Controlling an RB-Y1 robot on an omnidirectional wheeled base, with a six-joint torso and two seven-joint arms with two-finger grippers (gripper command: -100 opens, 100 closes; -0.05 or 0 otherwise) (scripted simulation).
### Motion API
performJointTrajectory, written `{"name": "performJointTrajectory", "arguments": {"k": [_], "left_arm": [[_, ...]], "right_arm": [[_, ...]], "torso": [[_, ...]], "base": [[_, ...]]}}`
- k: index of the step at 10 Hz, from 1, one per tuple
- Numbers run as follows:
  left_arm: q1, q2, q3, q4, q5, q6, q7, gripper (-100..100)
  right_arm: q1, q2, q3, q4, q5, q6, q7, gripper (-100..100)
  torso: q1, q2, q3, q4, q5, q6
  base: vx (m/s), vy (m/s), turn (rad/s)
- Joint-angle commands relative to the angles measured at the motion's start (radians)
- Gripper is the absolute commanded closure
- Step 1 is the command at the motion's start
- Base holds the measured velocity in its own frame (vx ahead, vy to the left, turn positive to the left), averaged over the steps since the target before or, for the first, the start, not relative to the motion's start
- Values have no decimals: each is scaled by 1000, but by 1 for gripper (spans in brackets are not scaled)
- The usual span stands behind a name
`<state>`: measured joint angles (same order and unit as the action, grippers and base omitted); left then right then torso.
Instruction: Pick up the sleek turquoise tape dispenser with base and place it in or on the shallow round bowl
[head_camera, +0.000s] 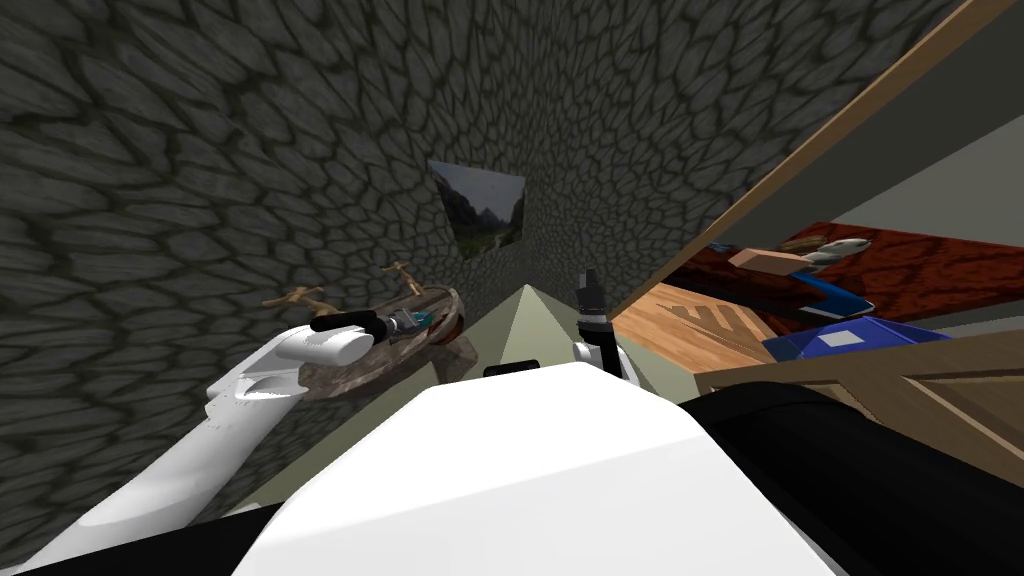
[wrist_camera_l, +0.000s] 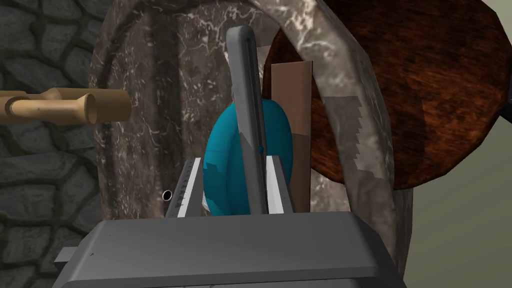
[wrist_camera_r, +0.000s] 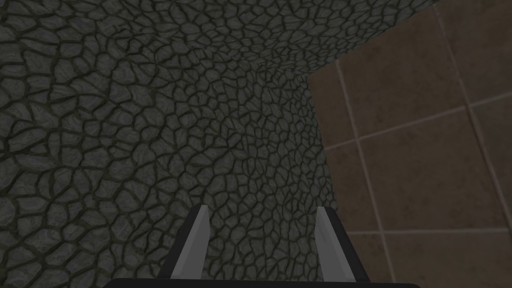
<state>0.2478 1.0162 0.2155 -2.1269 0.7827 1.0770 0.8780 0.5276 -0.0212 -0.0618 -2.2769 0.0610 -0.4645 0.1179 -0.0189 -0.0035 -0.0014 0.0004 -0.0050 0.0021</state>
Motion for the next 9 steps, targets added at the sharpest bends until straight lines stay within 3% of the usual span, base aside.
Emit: {"name": "performJointTrajectory", "arguments": {"k": [1,2,3,4,8,9], "left_arm": [[-6,24,9,-31,10,33,32,100],[-5,40,18,-51,19,51,49,100],[-7,30,11,-41,12,41,40,100],[-8,31,11,-44,13,44,44,-100],[-8,31,11,-44,13,44,44,-100],[-8,31,11,-44,13,44,44,0]], "right_arm": [[0,0,0,0,0,0,0,0],[0,0,0,0,0,0,0,0],[0,0,0,0,0,0,0,0],[0,0,0,0,0,0,0,0],[0,0,0,0,0,0,0,0],[0,0,0,0,0,0,0,0]], "torso": [[0,0,0,0,0,0],[0,1,1,0,0,0],[1,1,1,0,0,0],[8,3,1,0,1,-1],[17,5,3,1,4,-1],[17,5,3,1,4,-1]], "base": [[49,-217,13],[52,-194,3],[28,-86,5],[5,-20,-1],[1,-2,0],[0,0,0]]}}
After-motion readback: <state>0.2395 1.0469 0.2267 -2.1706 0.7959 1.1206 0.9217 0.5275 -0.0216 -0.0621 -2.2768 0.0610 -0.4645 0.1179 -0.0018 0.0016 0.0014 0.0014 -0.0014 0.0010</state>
